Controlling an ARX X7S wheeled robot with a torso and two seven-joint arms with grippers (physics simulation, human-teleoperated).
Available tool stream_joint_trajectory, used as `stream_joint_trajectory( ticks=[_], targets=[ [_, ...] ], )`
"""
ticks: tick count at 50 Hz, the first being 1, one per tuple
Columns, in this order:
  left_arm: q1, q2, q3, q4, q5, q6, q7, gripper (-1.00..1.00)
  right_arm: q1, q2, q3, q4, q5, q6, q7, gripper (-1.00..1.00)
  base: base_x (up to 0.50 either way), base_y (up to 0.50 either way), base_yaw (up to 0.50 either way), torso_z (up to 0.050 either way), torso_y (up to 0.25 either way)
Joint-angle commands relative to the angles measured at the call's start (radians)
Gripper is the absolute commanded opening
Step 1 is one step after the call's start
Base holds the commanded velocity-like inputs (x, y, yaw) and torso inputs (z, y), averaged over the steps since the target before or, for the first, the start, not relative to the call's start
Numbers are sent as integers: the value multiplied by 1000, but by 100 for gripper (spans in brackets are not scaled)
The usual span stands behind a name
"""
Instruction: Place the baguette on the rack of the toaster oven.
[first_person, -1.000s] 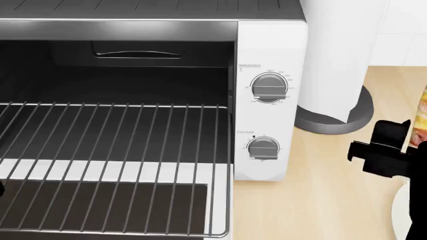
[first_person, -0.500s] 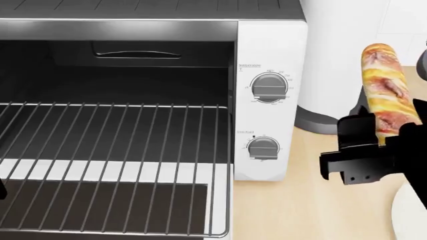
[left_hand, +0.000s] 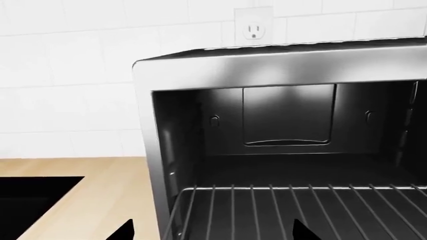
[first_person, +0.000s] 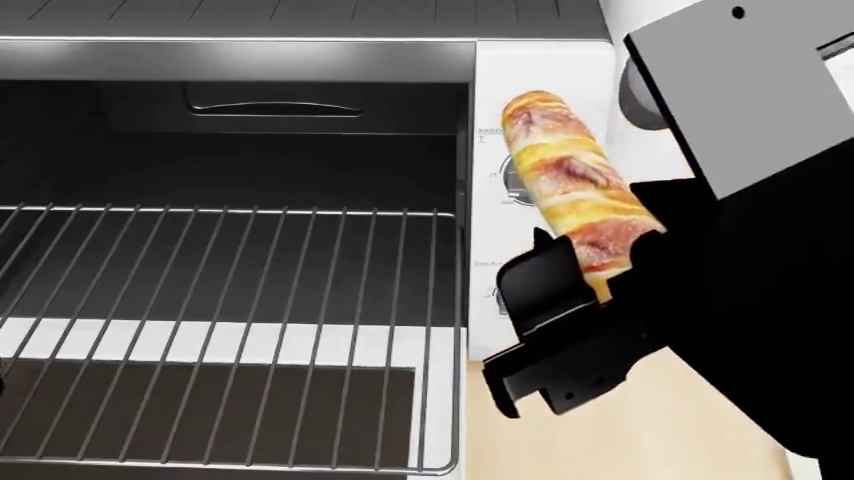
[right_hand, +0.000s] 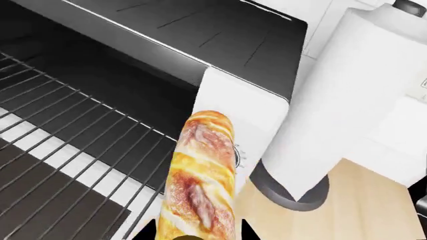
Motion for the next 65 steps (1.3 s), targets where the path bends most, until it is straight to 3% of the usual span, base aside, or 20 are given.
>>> stream_joint_trajectory(
  ticks=[1, 28, 41, 65],
  targets=[
    [4, -12, -26, 8, -25, -3, -13, 100, 122, -124, -108, 63, 27, 10, -38, -100, 0, 0, 0, 0, 0],
    [24, -17, -109, 9, -113, -3, -59, 100, 39, -369, -46, 210, -286, 80, -277, -100, 0, 0, 0, 0, 0],
    [45, -50, -87, 34, -82, 13, -20, 100, 30, -467, -57, 298, -442, 75, -428, -100, 0, 0, 0, 0, 1],
    [39, -72, -100, 49, -102, 28, -19, 100, -10, -477, -123, 297, -501, 32, -515, -100, 0, 0, 0, 0, 0]
  ],
)
